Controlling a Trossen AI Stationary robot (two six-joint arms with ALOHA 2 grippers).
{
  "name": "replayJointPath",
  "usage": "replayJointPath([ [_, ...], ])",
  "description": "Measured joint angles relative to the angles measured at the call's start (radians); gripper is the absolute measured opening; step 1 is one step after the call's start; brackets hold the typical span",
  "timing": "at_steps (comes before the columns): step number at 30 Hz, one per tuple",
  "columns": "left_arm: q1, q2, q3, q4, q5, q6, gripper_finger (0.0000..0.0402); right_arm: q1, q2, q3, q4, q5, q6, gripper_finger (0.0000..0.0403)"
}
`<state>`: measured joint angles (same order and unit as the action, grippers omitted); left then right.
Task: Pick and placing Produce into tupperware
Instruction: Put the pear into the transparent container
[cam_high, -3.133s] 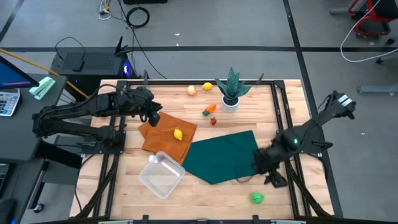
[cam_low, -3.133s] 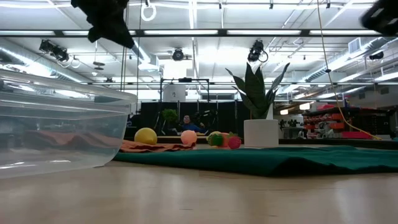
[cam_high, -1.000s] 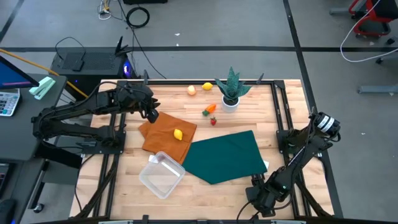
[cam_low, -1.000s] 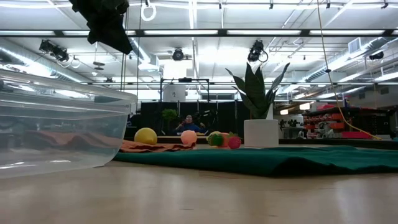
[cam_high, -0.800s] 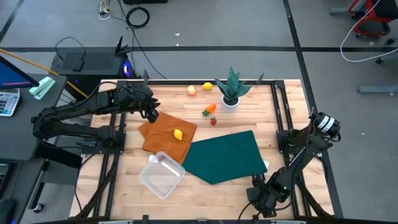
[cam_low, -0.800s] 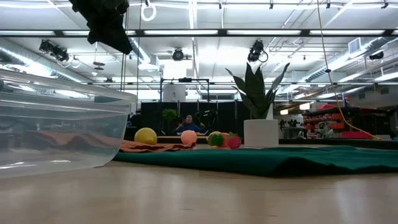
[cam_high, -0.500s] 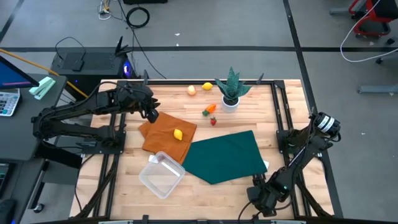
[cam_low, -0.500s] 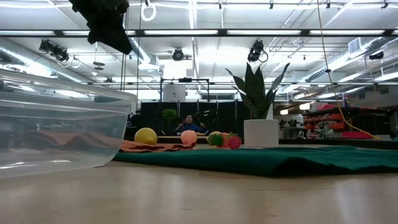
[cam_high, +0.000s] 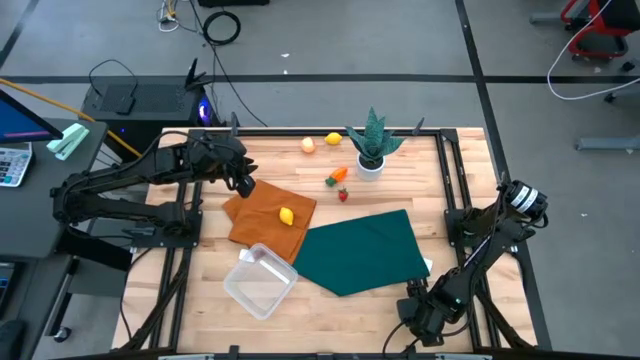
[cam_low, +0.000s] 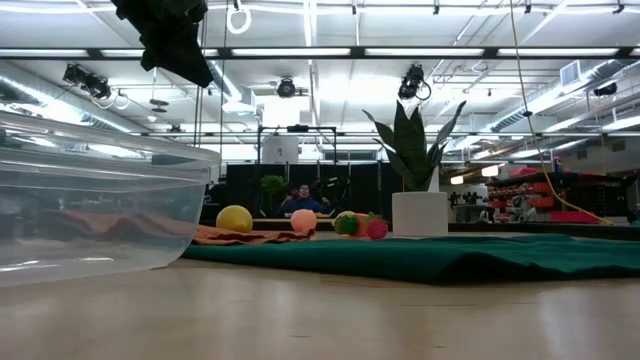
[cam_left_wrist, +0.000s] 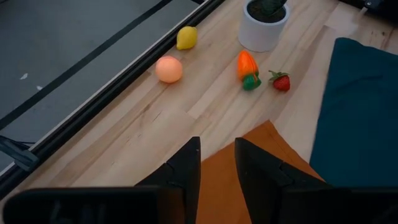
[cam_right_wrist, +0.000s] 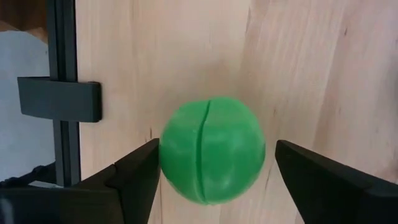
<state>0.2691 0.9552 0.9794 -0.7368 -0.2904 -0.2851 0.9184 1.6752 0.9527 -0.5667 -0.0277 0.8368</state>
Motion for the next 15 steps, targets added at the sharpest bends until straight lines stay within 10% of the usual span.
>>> replayJointPath([
  [15, 0.000, 0.000, 0.000, 0.000, 0.000, 0.000, 0.0107, -0.006, -0.002, 0.000, 0.000, 0.005, -0.002, 0.0177],
])
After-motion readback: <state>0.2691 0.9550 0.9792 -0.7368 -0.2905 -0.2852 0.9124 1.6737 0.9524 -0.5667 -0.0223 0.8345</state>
